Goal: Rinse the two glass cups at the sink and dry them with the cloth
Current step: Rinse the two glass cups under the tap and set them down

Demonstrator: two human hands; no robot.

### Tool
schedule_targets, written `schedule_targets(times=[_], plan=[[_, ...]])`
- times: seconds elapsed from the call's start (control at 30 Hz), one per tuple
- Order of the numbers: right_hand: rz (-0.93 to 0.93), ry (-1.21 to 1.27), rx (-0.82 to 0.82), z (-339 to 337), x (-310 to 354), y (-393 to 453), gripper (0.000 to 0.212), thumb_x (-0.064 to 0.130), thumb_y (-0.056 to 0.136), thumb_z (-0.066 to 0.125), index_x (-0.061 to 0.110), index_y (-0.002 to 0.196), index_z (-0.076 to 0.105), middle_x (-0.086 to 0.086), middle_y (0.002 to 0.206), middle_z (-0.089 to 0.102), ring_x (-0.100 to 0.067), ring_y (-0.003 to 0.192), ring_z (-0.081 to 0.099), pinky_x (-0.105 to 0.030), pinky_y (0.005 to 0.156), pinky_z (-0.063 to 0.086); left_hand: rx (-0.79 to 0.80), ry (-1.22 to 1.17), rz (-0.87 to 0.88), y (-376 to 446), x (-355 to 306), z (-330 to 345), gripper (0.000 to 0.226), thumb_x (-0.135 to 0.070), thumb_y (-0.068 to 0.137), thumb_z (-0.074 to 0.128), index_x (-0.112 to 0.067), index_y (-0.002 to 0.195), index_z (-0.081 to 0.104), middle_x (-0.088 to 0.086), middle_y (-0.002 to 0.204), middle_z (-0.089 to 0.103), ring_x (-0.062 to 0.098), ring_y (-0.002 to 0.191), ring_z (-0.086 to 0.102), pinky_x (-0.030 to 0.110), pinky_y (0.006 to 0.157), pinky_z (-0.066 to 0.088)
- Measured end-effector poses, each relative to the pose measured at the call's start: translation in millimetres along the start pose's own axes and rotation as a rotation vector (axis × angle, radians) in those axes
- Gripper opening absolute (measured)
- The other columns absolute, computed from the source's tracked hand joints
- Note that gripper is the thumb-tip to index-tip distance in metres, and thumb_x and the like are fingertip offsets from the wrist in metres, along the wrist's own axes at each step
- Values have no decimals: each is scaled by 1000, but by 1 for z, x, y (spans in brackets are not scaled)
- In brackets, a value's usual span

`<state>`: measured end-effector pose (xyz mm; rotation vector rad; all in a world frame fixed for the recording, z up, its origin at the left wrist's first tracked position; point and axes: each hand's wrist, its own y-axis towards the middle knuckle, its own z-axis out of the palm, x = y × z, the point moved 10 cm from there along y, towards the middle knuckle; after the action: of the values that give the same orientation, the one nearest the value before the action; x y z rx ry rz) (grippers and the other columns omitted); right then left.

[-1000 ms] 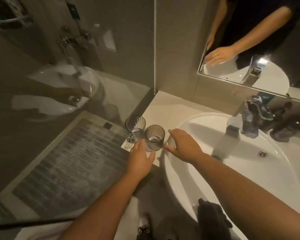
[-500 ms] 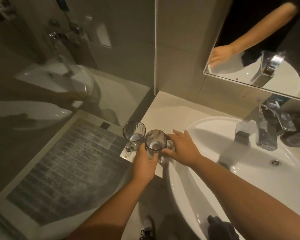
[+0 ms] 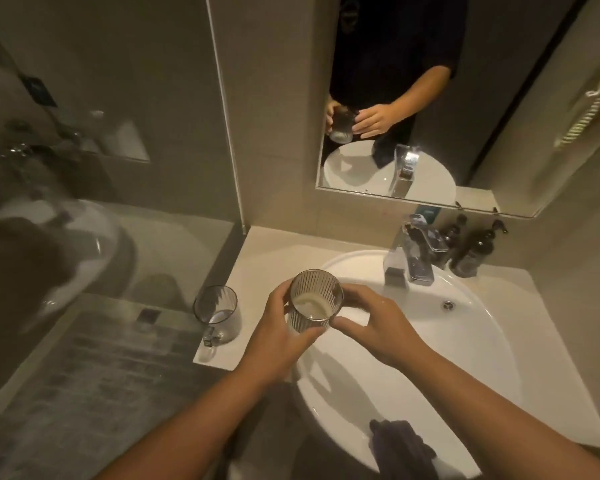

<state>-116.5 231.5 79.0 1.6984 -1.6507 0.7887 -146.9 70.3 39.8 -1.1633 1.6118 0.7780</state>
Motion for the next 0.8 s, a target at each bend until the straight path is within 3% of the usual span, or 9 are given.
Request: schedule_targets(times=[0.1,0.3,0.4,0.47,0.57,0.63,0.7,0.8], plan=[[99,14,-48,-20,-20,-22,47,31,83,74,33,127,57,20,119,65,7,109,60,-22,96,50,121,22,32,5,-9,35,96,-35,76,85,-45,144,19,-24,138,36,-2,126,43,9,97,32],[214,-67,-51,-58,-58,-53,36,22,91,63,30,126,61,19,117,66,6,106,61,-19,97,49,289,-1,22,17,-11,101,84,-32,73,84,-39,134,26,-14,134,46,-5,116,50,6,91,39],[76,-284,-396,-130,-54,-48,23,10,86,59,15,104,72,5,104,71,-9,96,65,-36,90,55,308,-5,-4,31,-8,125,84,-42,68,82,-38,132,27,-15,130,48,5,119,52,10,91,38],[-36,-471,-483,-167,-42,-28,25,10,85,63,10,109,69,-5,113,68,-20,104,62,-43,90,54,321,2,-23,40,-4,141,86,-43,68,82,-37,132,26,-13,131,46,8,121,49,6,88,36],[49,-677,-166,-175,-57,27,62,38,89,64,16,144,43,-7,150,43,-24,137,41,-42,111,36,306,28,-61,51,8,158,95,-50,62,80,-30,139,28,-7,137,46,12,125,48,16,95,37],[63,-803,66,-161,-73,57,78,54,89,59,19,151,27,-5,159,28,-24,144,31,-40,115,30,281,32,-95,56,17,168,100,-50,62,81,-25,144,28,-5,140,45,13,127,47,21,98,37],[49,-849,178,-150,-85,76,78,55,90,57,17,150,26,-7,159,28,-28,140,37,-43,111,37,251,28,-117,60,22,175,97,-42,69,84,-23,146,28,-4,141,44,12,126,46,21,100,35],[-4,-870,125,-150,-89,90,57,45,96,49,15,143,38,-7,154,36,-32,123,54,-43,95,50,211,8,-133,64,25,183,90,-31,74,85,-22,144,29,-5,138,43,9,123,46,16,96,35]])
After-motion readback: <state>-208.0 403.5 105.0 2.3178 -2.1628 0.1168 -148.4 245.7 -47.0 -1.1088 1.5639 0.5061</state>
